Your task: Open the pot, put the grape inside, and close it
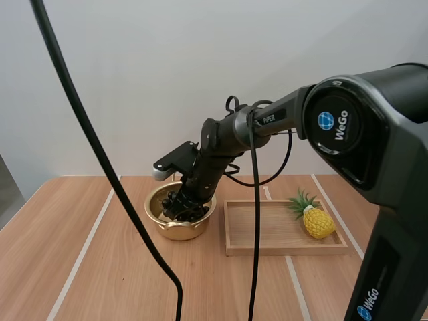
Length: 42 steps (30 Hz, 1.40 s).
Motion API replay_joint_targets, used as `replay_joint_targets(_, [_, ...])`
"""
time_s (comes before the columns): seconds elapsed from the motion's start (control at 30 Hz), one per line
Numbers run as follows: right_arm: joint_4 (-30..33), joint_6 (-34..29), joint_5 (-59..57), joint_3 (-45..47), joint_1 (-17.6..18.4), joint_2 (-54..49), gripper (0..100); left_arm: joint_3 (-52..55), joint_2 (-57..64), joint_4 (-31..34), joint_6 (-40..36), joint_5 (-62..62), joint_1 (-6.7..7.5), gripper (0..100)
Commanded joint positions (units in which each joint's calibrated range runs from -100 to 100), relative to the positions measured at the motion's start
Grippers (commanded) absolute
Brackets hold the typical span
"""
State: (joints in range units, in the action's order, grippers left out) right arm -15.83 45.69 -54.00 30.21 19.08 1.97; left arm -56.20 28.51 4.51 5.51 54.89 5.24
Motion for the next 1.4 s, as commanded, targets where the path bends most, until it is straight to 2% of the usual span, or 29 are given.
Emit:
replay_joint_targets(0.0, [1.26,0.13,1.13,1.17,0.07,1.86,0,-0.19,0.53,0.45,-0.15,-1.9,0.13,0])
replay_joint_targets(0.4, [1.26,0.13,4.14,1.17,0.07,2.86,0,-0.19,0.61,0.45,-0.15,-1.9,0.13,0])
replay_joint_targets(0.47, [1.15,0.13,4.14,1.17,0.07,2.86,29,-0.19,0.61,0.45,-0.15,-1.9,0.13,0])
replay_joint_targets(0.53, [0.98,0.13,4.14,1.17,0.07,2.86,79,-0.19,0.61,0.45,-0.15,-1.9,0.13,0])
replay_joint_targets(0.57, [0.43,0.13,4.14,1.17,0.07,2.86,100,-0.19,0.61,0.45,-0.15,-1.9,0.13,0])
replay_joint_targets(0.9, [-1.42,-1.33,0.62,-3.07,0.07,0.97,100,-0.19,0.61,0.45,-0.15,-1.9,0.13,0])
replay_joint_targets(1.37, [-0.84,-4.5,-5.15,-9.27,0.07,-14.32,100,-0.19,0.61,0.45,-0.15,-1.9,0.13,0])
